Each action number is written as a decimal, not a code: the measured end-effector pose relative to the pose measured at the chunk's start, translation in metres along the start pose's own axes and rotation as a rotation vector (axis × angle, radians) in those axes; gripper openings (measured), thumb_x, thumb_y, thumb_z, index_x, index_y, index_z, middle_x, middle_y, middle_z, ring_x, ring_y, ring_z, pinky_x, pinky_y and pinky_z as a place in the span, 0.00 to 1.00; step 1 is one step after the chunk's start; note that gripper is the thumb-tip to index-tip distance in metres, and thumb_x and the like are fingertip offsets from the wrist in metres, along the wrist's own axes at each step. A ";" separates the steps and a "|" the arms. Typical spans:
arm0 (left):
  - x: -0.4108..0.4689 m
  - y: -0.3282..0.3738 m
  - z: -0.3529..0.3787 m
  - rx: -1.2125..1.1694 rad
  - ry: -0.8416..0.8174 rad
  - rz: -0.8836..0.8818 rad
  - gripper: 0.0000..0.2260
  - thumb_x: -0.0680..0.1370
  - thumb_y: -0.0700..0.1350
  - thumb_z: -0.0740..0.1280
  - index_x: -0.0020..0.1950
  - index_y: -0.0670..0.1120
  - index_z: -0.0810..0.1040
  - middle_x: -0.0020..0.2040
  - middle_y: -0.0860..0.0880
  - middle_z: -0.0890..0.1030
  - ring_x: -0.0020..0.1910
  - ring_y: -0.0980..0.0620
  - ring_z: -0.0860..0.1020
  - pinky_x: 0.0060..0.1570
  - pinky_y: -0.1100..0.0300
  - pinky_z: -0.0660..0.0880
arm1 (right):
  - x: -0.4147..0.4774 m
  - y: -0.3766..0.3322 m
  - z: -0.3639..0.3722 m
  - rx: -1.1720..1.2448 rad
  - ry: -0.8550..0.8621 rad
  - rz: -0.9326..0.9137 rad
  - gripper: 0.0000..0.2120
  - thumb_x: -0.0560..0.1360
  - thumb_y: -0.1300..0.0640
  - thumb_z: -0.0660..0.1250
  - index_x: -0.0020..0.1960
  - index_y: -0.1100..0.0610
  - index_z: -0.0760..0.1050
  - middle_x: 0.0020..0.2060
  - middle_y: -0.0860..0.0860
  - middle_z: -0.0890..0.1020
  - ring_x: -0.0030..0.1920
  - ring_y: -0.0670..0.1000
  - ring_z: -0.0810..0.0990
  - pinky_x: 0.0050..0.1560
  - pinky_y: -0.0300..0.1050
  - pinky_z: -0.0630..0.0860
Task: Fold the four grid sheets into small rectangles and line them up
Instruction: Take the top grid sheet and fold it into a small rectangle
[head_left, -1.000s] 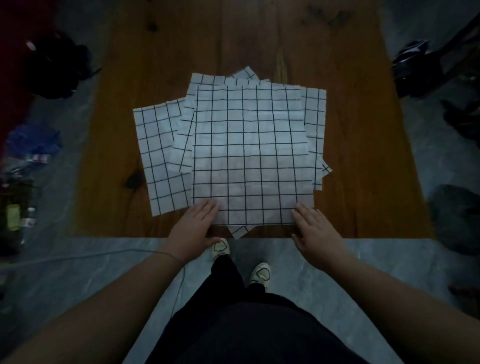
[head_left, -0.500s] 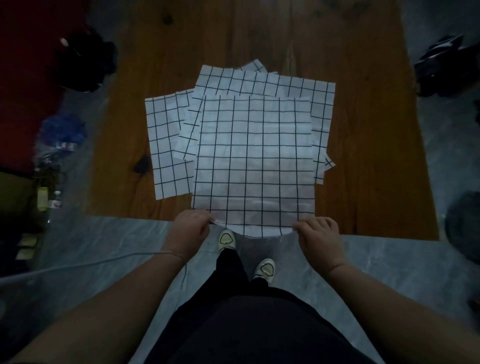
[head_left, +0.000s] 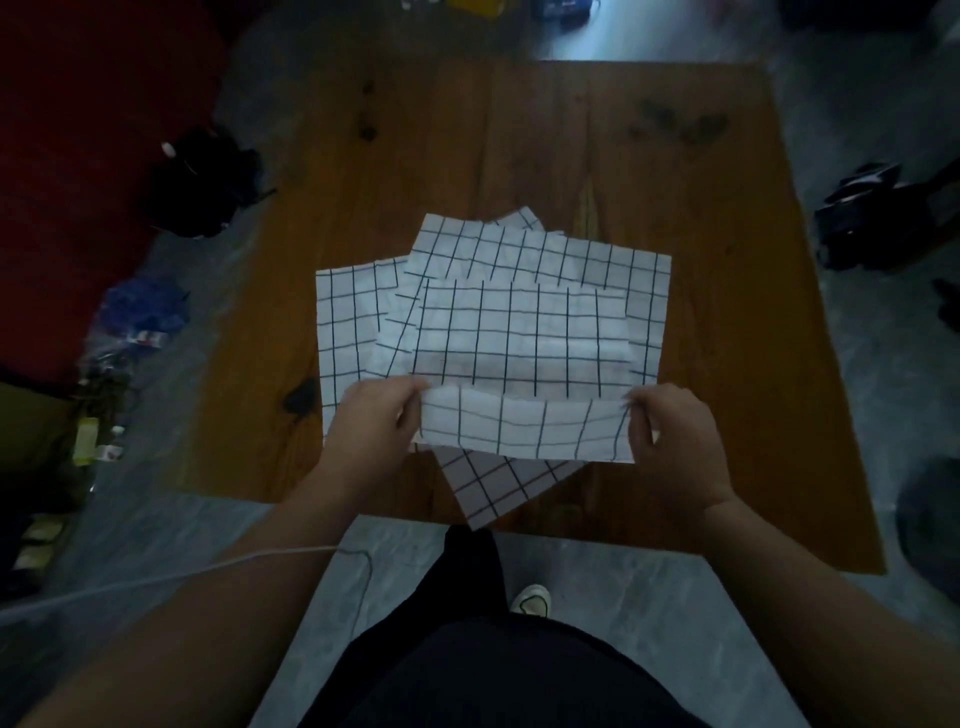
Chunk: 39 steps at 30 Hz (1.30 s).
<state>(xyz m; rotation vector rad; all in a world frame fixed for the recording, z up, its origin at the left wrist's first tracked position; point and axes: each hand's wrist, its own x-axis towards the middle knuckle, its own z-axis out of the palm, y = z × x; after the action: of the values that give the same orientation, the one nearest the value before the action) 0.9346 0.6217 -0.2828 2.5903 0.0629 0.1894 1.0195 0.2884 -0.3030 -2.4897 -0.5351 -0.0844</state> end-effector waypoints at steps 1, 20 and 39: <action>0.016 -0.003 -0.002 0.003 0.006 0.003 0.08 0.82 0.42 0.62 0.56 0.50 0.80 0.43 0.54 0.81 0.41 0.56 0.78 0.47 0.53 0.78 | 0.017 -0.002 0.000 0.009 0.018 -0.004 0.08 0.80 0.62 0.62 0.54 0.58 0.79 0.45 0.48 0.79 0.46 0.46 0.74 0.50 0.45 0.71; 0.226 -0.082 0.087 0.156 -0.264 -0.184 0.17 0.79 0.41 0.64 0.68 0.49 0.73 0.59 0.47 0.79 0.57 0.46 0.77 0.57 0.48 0.76 | 0.194 0.054 0.085 -0.173 -0.194 0.459 0.12 0.82 0.55 0.61 0.63 0.54 0.76 0.57 0.53 0.79 0.58 0.53 0.75 0.60 0.52 0.74; 0.044 -0.015 0.120 0.331 -0.527 0.008 0.31 0.83 0.54 0.55 0.83 0.49 0.47 0.83 0.47 0.46 0.81 0.47 0.42 0.77 0.48 0.35 | 0.020 -0.016 0.127 -0.301 -0.593 -0.018 0.30 0.82 0.43 0.47 0.81 0.52 0.47 0.81 0.53 0.50 0.81 0.54 0.46 0.78 0.56 0.46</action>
<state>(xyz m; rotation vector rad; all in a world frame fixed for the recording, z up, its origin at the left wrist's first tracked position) 0.9955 0.5765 -0.3870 2.8779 -0.1170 -0.5452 1.0238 0.3784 -0.3955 -2.7933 -0.8330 0.6279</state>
